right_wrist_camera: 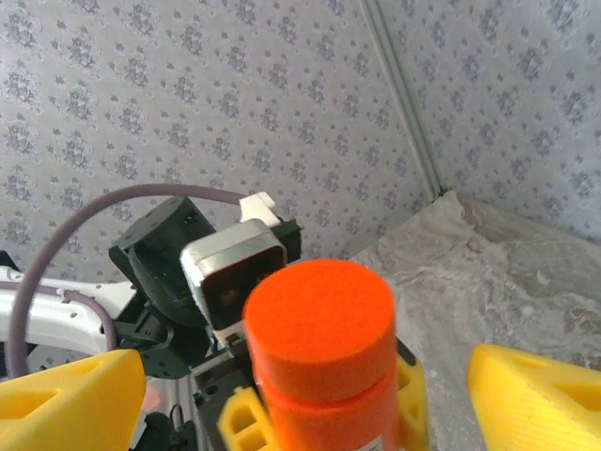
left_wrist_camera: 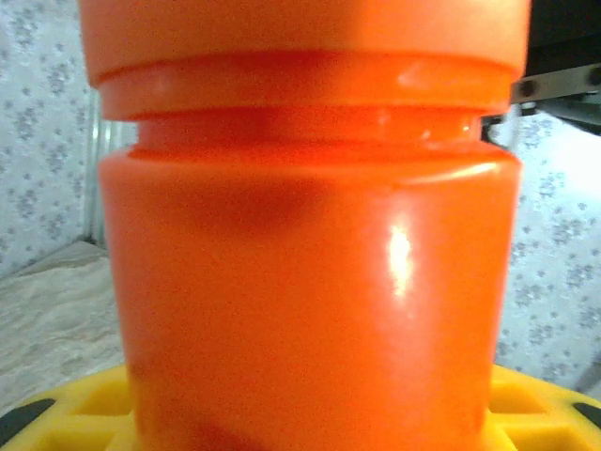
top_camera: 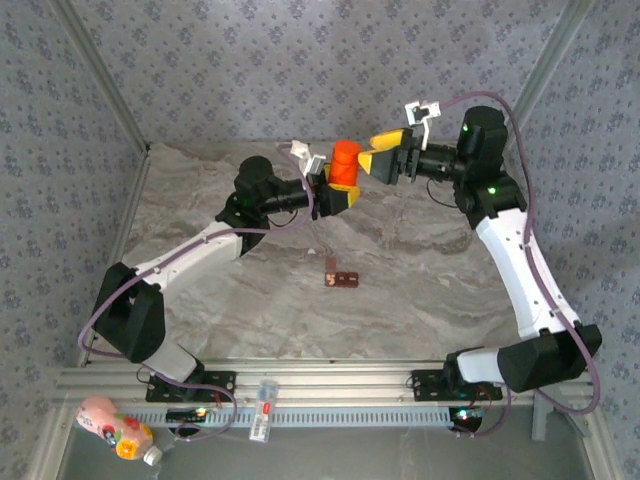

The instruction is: Sort the pills into containers

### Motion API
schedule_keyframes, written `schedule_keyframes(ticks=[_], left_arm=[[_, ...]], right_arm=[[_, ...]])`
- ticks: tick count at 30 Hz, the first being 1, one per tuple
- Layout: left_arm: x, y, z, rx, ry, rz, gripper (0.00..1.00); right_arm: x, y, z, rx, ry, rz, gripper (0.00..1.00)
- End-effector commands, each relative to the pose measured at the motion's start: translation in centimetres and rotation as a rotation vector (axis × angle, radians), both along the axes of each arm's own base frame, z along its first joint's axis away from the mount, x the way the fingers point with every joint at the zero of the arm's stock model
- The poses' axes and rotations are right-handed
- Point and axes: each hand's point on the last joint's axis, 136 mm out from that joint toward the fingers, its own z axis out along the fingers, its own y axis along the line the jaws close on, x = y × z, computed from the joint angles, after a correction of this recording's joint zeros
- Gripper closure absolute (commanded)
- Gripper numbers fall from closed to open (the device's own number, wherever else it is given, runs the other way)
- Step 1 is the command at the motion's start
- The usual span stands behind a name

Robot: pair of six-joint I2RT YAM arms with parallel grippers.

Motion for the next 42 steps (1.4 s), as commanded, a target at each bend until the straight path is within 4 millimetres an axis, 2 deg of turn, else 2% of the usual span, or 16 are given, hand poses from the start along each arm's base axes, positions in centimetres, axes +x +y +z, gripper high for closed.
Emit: schedule_keyframes(ticks=[1, 11, 13, 18, 21, 30, 42], left_arm=[[-1.5, 0.0, 2.6, -0.054, -0.05, -0.081, 1.0], [-1.6, -0.5, 2.5, -0.052, -0.045, -0.097, 1.0], [-1.6, -0.5, 2.4, -0.05, -0.043, -0.098, 1.0], [-1.6, -0.6, 2.5, -0.05, -0.045, -0.099, 1.0], [-1.3, -0.6, 2.5, -0.049, -0.044, -0.087, 1.0], [0.9, -0.6, 1.9, 0.01, -0.055, 0.088, 1.0], [2.3, -1.0, 1.5, 0.046, -0.108, 0.283, 1.0]], right_arm=[[-1.0, 0.9, 1.6, 0.015, -0.032, 0.067, 0.11], [-0.4, 2.7, 0.6, 0.007, -0.005, 0.09, 0.17], [-0.3, 2.8, 0.5, 0.007, 0.0, 0.093, 0.22], [-0.2, 2.8, 0.4, 0.007, 0.007, 0.093, 0.45], [-0.1, 2.9, 0.2, 0.003, 0.015, 0.086, 0.53], [0.9, 2.8, -2.1, -0.046, 0.033, -0.048, 0.55], [1.9, 3.8, -5.0, -0.141, -0.015, -0.248, 0.56]])
